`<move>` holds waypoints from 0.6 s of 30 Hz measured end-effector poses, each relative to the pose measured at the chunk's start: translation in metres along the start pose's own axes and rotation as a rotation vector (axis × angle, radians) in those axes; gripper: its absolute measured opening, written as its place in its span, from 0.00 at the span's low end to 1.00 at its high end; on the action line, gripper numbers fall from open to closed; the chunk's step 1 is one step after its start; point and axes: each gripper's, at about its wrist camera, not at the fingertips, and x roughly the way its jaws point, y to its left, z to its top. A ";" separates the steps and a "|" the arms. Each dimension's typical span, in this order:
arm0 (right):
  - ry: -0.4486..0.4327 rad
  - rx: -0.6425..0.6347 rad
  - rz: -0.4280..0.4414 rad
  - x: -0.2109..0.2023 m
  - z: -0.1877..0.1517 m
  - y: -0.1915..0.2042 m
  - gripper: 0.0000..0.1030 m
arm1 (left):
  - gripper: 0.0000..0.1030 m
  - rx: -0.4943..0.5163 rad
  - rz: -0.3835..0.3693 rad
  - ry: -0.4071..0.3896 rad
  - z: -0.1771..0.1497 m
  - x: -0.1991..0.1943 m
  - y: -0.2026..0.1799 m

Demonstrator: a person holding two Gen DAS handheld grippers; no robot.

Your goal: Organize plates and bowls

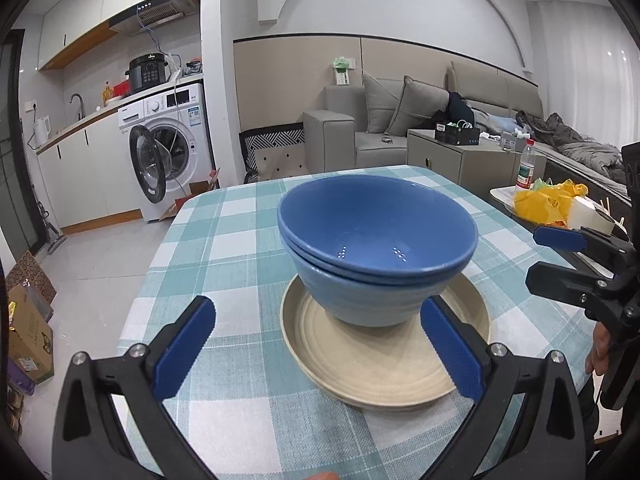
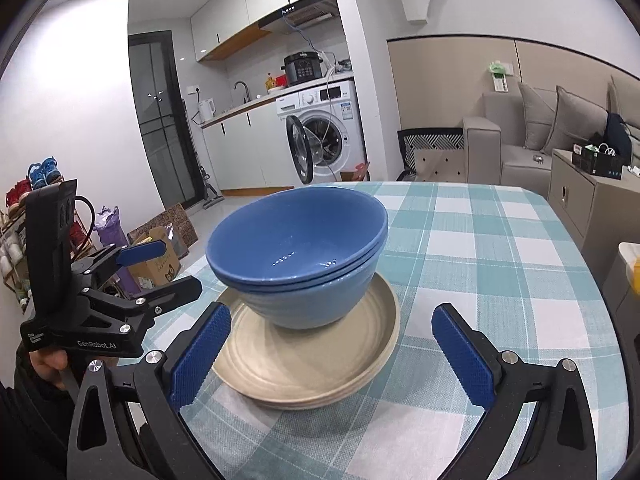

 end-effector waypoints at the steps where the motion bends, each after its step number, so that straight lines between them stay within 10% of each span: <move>1: -0.004 0.001 0.001 -0.002 -0.003 0.000 0.99 | 1.00 -0.004 0.002 -0.014 -0.003 -0.002 0.000; 18: -0.139 -0.030 0.039 -0.024 -0.044 -0.004 0.99 | 1.00 -0.100 0.011 -0.108 -0.041 -0.005 0.017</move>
